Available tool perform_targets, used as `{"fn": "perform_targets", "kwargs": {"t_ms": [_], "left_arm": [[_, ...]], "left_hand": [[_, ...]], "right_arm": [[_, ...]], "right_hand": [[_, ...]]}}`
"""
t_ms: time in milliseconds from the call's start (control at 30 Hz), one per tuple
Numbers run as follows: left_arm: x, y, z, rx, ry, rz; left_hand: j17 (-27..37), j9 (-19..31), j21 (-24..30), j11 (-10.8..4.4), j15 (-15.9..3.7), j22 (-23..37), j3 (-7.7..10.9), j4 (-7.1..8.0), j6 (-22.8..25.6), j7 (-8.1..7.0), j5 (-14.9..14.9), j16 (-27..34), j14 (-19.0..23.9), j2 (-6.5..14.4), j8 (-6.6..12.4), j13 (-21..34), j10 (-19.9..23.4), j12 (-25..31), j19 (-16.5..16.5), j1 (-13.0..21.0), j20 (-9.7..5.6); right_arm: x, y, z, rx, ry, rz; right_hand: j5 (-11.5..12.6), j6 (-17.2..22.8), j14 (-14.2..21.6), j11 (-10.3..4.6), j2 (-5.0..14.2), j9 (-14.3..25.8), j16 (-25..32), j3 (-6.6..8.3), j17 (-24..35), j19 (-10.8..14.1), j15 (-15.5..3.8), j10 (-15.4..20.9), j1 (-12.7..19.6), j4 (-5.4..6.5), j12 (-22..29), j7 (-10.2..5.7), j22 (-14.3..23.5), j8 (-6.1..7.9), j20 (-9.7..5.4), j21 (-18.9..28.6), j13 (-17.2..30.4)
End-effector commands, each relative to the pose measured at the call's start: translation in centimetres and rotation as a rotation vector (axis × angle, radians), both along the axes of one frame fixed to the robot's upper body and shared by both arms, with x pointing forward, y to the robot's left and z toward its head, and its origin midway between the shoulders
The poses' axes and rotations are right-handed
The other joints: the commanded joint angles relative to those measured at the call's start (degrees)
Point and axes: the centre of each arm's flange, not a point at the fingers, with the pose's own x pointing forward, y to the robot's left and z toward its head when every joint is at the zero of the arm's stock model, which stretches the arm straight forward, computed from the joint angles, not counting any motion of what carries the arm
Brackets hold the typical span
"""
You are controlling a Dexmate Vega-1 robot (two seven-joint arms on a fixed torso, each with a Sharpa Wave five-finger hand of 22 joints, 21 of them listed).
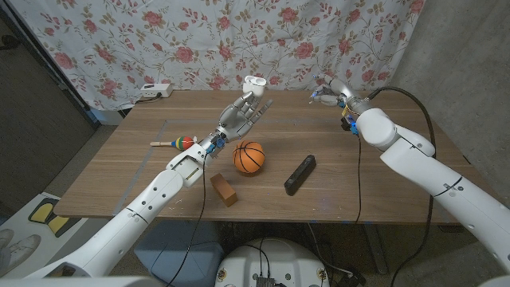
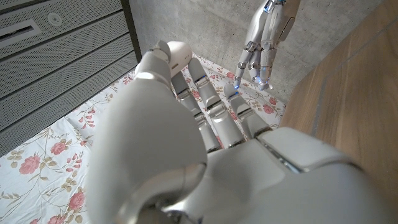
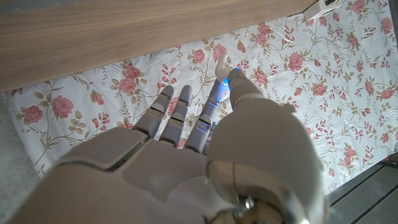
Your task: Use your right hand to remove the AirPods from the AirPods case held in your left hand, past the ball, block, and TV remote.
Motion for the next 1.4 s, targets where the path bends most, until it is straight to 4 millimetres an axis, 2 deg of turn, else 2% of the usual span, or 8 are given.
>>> {"fn": "perform_targets", "kwargs": {"t_ms": [33,467,1400], "left_arm": [[0.1,-0.4,0.1,-0.002,-0.032,-0.02],[0.1,-0.6,0.0,-0.004,-0.027,-0.01],[0.9,-0.1,-0.1,-0.023,-0.006,-0.001]], "left_hand": [[0.1,0.2,0.3,-0.07,-2.94,0.3,-0.15,0.28,0.5,0.02,0.3,0.5,3.4,1.7,0.22,16.5,0.4,0.4,-0.2,1.1,-0.1],[0.2,0.2,0.3,-0.15,-2.94,0.3,-0.16,0.3,0.3,0.15,0.2,0.4,3.3,1.8,0.18,16.5,0.3,0.2,-0.4,1.2,0.0],[0.3,0.6,0.5,-0.25,-2.93,0.3,-0.24,0.38,-0.7,-0.42,-0.2,0.3,2.9,2.1,0.12,16.7,0.1,0.0,-0.7,1.2,0.01]], "right_arm": [[1.5,-1.1,-0.9,0.033,0.031,-0.037],[3.4,-2.0,-2.3,0.028,0.052,-0.086],[7.3,-1.6,-5.9,-0.041,0.181,-0.157]], "right_hand": [[0.0,0.7,0.1,-1.02,0.31,0.2,-0.1,-0.09,0.3,0.5,-10.73,1.6,0.7,0.0,0.4,-0.28,0.1,0.01,0.02,0.1,0.2],[0.0,0.8,0.2,-1.01,0.36,0.2,-0.1,-0.14,0.4,0.5,-10.75,1.7,0.9,-0.01,0.6,-0.3,0.1,-0.15,-0.13,0.0,0.1],[-0.1,0.7,0.1,-1.01,0.2,0.2,-0.3,-0.57,0.7,0.4,-10.67,1.5,1.2,0.11,0.8,-0.22,0.1,-0.52,0.01,-0.1,-0.4]]}}
